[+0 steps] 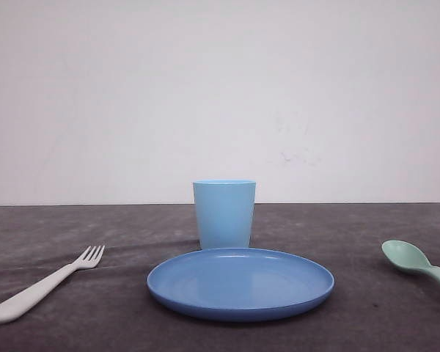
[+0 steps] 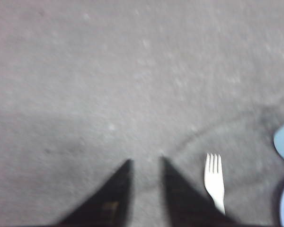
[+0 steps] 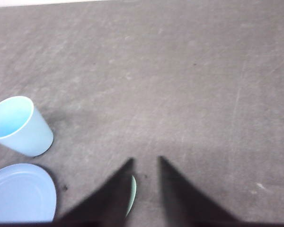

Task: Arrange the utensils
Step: 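Lower the left gripper onto the white fork handle and close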

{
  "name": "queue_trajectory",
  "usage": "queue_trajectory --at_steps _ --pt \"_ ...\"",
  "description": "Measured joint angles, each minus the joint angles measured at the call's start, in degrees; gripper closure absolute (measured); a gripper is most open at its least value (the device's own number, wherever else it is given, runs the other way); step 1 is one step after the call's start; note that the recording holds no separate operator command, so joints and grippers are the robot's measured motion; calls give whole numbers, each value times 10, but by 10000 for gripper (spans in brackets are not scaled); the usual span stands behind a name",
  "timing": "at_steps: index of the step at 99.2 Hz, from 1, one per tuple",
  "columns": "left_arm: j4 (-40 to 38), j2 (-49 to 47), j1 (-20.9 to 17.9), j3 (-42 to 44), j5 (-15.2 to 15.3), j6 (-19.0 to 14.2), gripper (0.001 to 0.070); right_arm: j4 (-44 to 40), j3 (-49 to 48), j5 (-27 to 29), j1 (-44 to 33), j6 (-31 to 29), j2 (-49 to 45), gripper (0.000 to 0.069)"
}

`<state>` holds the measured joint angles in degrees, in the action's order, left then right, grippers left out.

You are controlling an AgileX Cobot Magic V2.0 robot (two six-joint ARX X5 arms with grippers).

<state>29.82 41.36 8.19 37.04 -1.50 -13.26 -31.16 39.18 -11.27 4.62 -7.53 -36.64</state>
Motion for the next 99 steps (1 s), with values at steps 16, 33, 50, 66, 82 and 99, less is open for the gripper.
queue_trajectory --at_steps 16,33,50,66,82,99 --pt "3 19 32 0 -3 -16 340 -6 0 -7 6 0 -5 352" --pt "2 44 80 0 -2 -39 326 -8 0 -7 10 0 -5 339" --pt "2 93 143 0 5 -68 325 -12 0 -7 10 0 -11 339" --pt "-5 159 195 0 32 -83 325 -21 0 -7 10 0 -28 339" --pt "-37 221 229 0 55 -99 325 -23 0 -7 10 0 -36 339" --pt "-77 276 252 0 59 -117 325 -23 0 -7 10 0 -39 339"
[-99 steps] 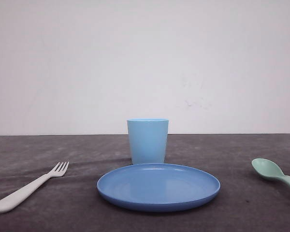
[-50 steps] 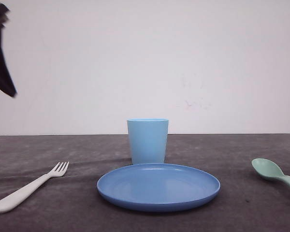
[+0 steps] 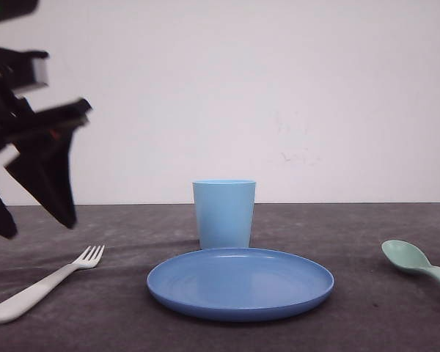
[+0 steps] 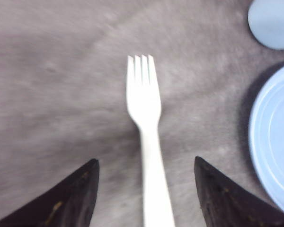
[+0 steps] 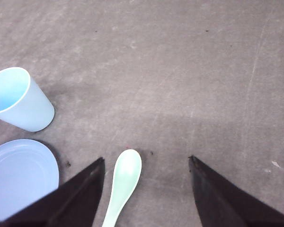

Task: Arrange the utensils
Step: 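Lower the left gripper onto the white fork handle and close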

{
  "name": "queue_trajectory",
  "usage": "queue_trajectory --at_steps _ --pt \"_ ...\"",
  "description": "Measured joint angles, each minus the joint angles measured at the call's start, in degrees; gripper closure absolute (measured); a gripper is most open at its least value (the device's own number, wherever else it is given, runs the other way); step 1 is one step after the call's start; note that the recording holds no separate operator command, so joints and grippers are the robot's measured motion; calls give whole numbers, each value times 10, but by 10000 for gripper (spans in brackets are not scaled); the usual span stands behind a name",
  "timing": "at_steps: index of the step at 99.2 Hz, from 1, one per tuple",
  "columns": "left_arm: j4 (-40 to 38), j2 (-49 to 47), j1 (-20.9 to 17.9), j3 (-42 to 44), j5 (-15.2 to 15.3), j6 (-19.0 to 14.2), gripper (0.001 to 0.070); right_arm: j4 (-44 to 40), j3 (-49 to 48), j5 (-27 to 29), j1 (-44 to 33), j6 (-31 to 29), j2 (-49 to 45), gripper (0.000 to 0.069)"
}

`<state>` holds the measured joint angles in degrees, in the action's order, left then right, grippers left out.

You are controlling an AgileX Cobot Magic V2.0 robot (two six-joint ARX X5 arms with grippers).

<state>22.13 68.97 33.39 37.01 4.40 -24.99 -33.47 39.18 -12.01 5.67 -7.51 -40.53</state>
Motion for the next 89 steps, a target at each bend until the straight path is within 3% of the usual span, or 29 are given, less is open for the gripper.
queue_trajectory --at_steps 54,89 --pt "-44 96 29 0 34 -21 373 0 0 0 0 0 -14 339" --pt "-53 102 29 1 36 -38 657 0 0 0 0 2 -22 339"
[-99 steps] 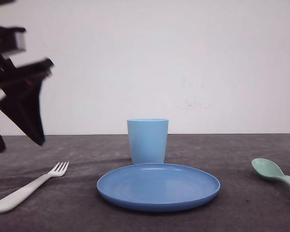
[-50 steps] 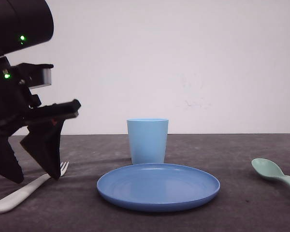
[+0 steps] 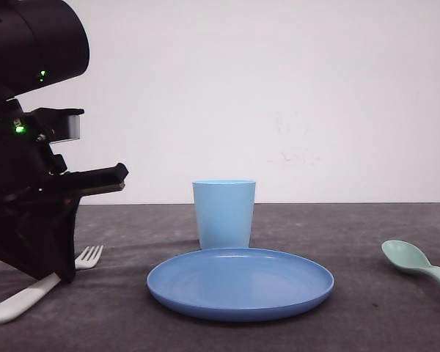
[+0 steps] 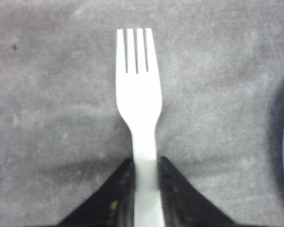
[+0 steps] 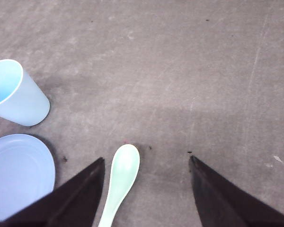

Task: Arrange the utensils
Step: 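Lower the left gripper onto the white fork handle and close, then lift the white fork with the left gripper over the blue cup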

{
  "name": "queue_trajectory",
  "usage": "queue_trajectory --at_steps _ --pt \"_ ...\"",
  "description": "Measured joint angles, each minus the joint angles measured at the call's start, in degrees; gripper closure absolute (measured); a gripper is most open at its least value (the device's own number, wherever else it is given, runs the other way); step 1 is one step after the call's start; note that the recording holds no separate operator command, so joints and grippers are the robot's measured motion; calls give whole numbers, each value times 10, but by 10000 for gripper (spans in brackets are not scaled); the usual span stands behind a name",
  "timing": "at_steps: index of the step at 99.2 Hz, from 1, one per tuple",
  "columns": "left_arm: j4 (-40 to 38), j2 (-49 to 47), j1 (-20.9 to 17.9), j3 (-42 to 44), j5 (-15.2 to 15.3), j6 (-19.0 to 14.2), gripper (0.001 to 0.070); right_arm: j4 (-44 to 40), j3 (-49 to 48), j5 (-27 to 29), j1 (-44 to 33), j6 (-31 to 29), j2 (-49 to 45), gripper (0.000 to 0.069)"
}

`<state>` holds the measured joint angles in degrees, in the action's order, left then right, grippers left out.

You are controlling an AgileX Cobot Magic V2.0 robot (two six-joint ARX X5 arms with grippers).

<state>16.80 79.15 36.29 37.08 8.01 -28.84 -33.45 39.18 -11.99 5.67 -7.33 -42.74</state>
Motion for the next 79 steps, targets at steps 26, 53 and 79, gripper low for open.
queue_trajectory --at_steps 26,53,79 --pt "2 1 5 25 0 -4 664 0 0 0 0 0 0 339" --pt "-51 -65 29 71 85 25 664 0 0 0 0 0 0 339" --pt "-299 -87 47 79 99 85 664 13 0 0 0 0 -3 339"
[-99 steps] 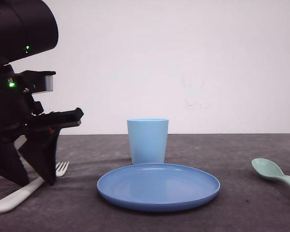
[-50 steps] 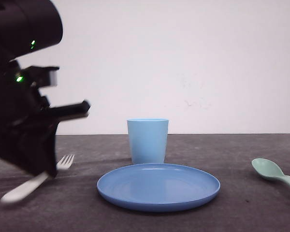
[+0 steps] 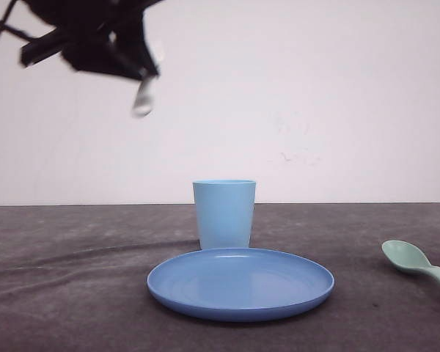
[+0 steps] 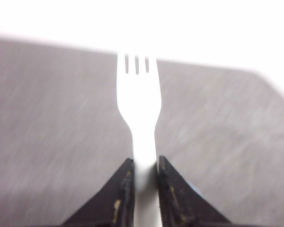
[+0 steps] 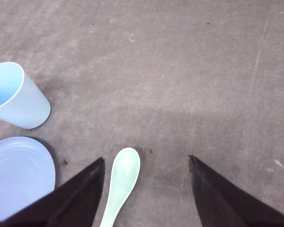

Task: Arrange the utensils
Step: 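Lift the white fork with the left gripper over the blue cup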

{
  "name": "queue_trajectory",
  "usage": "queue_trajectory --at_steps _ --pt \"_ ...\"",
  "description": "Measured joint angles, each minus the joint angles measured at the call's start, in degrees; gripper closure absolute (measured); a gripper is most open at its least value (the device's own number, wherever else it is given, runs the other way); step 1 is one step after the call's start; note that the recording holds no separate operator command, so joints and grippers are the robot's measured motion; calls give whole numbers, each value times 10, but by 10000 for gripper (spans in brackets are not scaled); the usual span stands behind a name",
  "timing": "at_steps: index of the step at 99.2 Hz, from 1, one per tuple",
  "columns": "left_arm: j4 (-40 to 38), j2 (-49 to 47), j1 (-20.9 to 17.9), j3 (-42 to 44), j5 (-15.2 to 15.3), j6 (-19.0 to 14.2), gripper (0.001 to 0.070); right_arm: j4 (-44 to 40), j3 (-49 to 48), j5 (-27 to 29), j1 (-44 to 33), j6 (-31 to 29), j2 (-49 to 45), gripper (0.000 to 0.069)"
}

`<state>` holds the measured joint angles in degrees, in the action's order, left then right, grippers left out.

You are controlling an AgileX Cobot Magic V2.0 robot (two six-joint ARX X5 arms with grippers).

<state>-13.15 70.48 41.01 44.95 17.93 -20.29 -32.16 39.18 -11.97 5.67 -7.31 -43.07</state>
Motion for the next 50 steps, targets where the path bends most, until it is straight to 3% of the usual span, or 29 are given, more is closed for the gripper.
queue_trajectory --at_steps 24,50 --pt "-167 95 12 0 0 58 664 22 0 0 0 0 0 339" --pt "-298 206 24 0 0 73 664 24 0 17 0 0 0 339"
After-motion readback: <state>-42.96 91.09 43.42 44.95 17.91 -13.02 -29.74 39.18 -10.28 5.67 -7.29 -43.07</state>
